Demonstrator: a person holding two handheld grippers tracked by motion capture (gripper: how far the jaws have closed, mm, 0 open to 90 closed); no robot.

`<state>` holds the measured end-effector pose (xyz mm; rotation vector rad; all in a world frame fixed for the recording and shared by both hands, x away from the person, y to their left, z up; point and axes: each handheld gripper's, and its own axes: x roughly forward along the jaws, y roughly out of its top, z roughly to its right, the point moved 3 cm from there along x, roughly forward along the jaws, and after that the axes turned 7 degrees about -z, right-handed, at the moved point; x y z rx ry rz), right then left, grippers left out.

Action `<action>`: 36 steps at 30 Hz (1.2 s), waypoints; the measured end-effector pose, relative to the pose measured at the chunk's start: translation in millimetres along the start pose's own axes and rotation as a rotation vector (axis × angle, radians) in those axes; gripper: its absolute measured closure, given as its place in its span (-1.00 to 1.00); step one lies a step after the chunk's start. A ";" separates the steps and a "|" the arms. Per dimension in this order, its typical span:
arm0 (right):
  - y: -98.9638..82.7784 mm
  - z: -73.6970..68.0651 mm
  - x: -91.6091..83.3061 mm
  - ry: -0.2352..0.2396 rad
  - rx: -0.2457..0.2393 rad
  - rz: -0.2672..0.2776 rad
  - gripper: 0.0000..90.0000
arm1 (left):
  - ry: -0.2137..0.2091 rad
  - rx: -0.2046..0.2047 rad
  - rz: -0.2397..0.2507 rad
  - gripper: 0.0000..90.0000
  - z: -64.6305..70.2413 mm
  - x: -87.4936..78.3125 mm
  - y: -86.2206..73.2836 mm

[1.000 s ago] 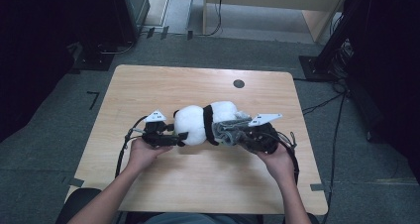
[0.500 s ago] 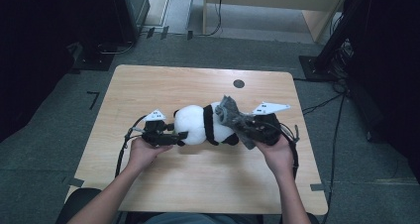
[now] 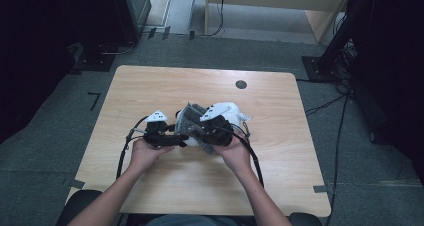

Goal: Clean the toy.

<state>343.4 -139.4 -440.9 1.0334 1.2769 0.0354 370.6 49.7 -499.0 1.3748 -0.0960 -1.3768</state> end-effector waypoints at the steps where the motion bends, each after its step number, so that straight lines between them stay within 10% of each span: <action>1: -0.5 -0.7 0.2 -0.003 -0.003 0.000 0.74 | 0.000 0.002 0.001 -0.19 0.2 0.1 0.0; 20: -44.1 27.6 -54.2 -0.073 0.070 0.011 0.70 | 0.017 0.012 0.005 -0.26 2.2 3.4 1.4; 36: -92.4 76.0 -87.3 -0.139 0.239 0.026 0.72 | 0.014 0.014 0.006 -0.26 1.5 3.8 1.8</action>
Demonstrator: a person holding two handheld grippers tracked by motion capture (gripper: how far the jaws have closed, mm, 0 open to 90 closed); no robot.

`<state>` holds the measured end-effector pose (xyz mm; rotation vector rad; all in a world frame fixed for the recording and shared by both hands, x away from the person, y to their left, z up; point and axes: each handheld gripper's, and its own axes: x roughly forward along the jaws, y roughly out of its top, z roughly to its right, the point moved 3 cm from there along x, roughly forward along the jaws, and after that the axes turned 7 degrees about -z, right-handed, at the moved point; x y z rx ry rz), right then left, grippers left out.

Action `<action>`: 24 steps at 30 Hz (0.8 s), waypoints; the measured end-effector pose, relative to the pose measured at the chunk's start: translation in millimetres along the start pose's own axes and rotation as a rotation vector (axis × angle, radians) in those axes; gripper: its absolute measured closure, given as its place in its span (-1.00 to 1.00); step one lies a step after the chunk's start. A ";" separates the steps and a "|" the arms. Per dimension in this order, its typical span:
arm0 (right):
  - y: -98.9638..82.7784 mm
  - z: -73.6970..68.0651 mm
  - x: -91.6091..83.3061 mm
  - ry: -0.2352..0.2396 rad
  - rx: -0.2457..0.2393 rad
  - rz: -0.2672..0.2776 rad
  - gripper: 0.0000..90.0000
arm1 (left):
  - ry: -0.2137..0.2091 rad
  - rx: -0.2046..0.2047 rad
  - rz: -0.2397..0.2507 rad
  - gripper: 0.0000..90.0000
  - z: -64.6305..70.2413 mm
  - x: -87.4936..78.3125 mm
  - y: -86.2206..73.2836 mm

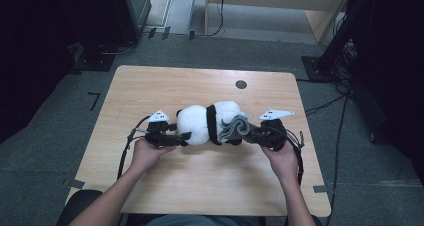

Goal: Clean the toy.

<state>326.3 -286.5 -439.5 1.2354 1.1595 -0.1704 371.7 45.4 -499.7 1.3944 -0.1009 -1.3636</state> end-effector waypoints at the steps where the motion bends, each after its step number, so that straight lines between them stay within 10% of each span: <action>1: -1.9 2.6 -1.2 -0.005 0.014 -0.006 0.72 | 0.000 0.002 0.000 -0.26 0.0 0.0 -0.1; 15: -15.5 33.6 -24.6 -0.091 0.100 0.008 0.76 | -0.003 0.004 -0.005 -0.24 -0.6 -0.4 -0.3; 24: 25.6 -8.2 -37.7 -0.001 0.011 0.089 0.82 | -0.015 -0.010 -0.013 -0.21 -2.6 -0.6 3.2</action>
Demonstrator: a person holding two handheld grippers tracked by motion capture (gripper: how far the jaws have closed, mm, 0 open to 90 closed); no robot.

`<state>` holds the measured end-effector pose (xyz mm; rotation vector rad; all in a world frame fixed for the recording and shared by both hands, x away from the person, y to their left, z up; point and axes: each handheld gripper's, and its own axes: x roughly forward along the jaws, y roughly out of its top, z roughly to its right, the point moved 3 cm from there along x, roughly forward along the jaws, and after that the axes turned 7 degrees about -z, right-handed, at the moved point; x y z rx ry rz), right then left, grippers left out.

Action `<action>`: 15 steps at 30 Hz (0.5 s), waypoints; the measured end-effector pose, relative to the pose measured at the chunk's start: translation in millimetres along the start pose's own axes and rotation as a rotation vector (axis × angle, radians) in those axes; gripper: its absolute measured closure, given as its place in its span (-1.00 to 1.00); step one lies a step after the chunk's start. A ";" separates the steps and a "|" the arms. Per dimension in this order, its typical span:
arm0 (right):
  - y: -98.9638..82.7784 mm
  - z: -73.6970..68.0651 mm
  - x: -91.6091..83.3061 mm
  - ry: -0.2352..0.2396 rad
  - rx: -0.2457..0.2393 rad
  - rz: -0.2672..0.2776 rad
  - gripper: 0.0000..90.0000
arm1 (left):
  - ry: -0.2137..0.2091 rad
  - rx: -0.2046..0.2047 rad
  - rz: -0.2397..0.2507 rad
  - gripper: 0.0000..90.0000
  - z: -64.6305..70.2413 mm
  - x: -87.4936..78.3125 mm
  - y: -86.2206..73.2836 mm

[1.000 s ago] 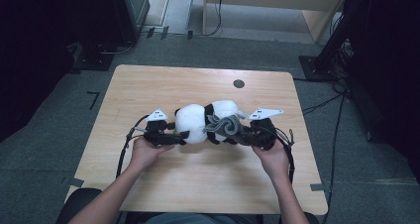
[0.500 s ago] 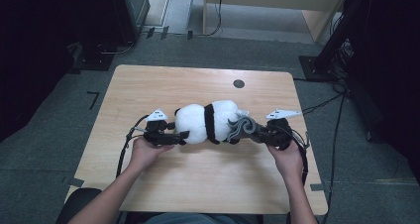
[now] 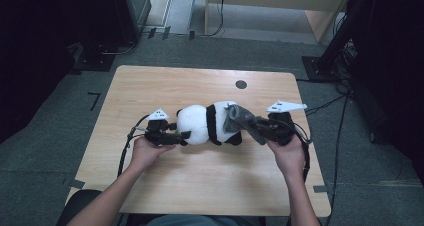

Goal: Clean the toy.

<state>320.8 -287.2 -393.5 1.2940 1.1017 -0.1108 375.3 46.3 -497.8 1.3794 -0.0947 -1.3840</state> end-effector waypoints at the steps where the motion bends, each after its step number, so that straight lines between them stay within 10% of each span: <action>1: 5.6 -7.1 3.4 0.012 -0.020 -0.001 0.82 | 0.000 0.002 -0.002 -0.21 0.0 0.0 0.3; 15: 32.6 -112.4 105.2 0.208 -0.247 -0.148 0.83 | -0.002 0.004 -0.009 -0.18 -0.2 -0.4 0.6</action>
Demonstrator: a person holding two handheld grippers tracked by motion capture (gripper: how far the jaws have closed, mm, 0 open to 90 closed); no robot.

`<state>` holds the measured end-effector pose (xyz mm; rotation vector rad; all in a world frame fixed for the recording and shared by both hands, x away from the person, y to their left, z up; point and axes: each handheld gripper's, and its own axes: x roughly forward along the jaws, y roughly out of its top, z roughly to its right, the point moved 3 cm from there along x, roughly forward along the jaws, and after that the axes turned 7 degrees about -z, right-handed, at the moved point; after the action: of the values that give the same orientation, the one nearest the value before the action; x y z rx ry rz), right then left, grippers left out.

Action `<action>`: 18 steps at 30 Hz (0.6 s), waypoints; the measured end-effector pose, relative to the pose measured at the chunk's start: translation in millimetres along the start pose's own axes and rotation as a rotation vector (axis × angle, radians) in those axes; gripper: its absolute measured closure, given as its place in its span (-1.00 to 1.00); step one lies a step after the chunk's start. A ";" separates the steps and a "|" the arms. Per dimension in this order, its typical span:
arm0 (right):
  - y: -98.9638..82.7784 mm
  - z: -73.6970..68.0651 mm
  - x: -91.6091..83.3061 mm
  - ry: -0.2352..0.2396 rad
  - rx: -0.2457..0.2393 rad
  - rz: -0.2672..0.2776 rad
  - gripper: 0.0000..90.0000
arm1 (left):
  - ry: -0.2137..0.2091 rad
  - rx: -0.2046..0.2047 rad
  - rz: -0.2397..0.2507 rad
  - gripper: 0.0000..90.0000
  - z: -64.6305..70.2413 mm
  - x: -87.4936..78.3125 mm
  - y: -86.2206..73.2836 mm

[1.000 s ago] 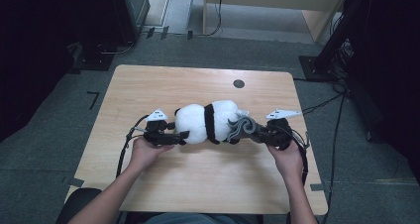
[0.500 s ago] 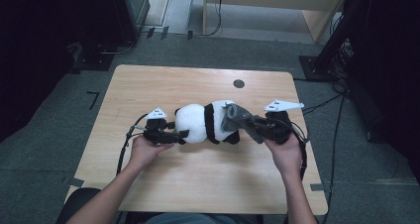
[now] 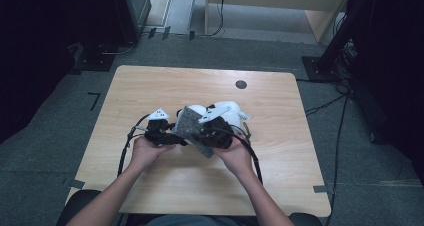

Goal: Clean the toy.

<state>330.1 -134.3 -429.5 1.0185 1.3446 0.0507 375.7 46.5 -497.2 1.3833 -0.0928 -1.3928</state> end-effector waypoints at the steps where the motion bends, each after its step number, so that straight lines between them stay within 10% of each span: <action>1: -0.5 -1.1 5.8 0.001 -0.005 -0.010 0.83 | 0.001 0.002 0.000 -0.18 -0.2 0.1 -0.2; 18: -56.2 21.6 14.9 -0.026 0.034 -0.138 0.83 | 0.014 0.018 0.004 -0.18 -0.1 1.4 -0.5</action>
<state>323.4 -171.5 -478.7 0.9493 1.3924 -0.0892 375.9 45.7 -498.5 1.4065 -0.0988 -1.3825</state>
